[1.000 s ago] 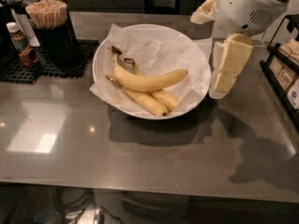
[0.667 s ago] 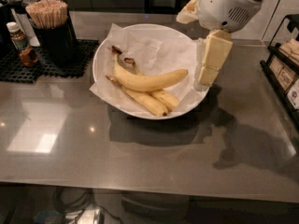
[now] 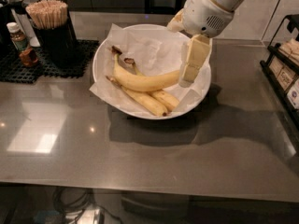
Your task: Pick banana from white bowl
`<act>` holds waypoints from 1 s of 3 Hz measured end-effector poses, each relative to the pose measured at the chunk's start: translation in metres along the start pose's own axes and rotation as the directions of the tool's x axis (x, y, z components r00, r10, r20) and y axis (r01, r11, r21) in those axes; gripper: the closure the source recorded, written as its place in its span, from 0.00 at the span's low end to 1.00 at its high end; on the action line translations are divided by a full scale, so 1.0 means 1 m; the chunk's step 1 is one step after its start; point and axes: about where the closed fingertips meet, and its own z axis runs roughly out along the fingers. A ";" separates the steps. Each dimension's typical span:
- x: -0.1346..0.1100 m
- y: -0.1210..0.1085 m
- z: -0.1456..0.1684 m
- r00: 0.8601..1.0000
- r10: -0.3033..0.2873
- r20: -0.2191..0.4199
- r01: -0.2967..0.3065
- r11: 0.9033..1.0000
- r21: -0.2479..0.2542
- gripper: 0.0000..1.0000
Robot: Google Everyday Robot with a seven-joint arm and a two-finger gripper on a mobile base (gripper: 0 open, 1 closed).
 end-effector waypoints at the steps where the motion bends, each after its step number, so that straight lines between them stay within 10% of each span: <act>1: 0.003 -0.015 0.022 1.000 0.018 -0.005 -0.018 0.999 -0.031 0.00; 3: 0.006 -0.015 0.048 0.999 0.020 0.041 -0.017 0.998 -0.066 0.00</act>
Offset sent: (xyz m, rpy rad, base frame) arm 0.0137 0.0051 -0.0150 -0.0082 0.0323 -0.0030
